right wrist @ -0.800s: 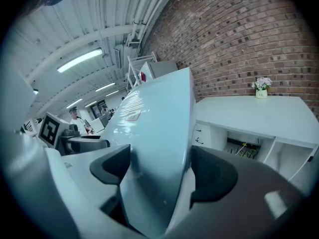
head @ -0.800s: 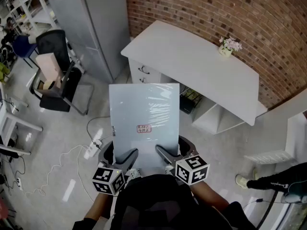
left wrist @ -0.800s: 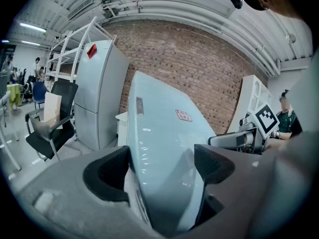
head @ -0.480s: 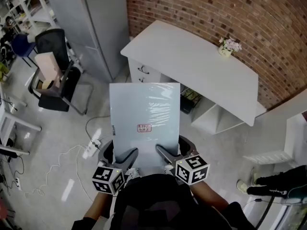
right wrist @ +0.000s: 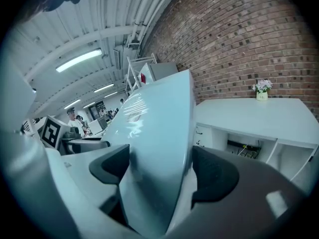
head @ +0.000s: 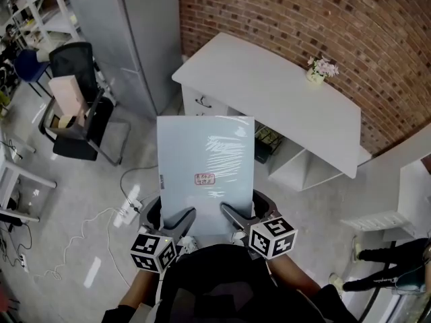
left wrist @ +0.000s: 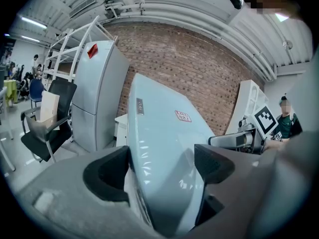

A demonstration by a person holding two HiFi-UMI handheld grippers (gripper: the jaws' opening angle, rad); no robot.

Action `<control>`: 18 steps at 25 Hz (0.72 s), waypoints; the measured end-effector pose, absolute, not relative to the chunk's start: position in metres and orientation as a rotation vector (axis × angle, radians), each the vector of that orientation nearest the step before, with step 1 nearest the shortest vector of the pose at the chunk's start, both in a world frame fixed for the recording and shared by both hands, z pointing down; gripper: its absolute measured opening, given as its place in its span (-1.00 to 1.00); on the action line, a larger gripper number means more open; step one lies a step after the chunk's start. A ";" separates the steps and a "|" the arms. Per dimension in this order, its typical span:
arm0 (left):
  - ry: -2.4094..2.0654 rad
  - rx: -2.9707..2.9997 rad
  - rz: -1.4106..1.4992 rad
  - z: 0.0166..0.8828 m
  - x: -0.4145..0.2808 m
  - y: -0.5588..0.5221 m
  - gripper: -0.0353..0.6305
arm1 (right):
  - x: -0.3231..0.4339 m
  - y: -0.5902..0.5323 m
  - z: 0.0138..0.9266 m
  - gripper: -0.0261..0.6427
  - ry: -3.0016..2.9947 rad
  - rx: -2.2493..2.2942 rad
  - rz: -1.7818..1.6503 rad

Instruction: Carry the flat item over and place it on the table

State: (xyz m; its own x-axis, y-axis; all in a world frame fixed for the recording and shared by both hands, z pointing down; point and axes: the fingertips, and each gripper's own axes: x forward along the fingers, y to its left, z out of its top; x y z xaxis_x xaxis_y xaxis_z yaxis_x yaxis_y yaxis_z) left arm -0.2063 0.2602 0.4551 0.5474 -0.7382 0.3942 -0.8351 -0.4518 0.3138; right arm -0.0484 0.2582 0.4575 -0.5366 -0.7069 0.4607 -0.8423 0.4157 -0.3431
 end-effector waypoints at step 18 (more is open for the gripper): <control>-1.200 2.404 0.252 0.447 -0.280 0.257 0.38 | -0.122 0.266 0.448 0.28 -2.380 1.460 0.791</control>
State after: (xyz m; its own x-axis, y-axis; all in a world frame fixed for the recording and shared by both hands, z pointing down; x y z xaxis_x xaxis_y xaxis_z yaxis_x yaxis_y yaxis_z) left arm -0.2798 0.2574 0.4471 0.6069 -0.7142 0.3488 -0.7941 -0.5270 0.3026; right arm -0.1223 0.2659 0.4482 -0.4724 -0.7486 0.4652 -0.8781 0.3547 -0.3210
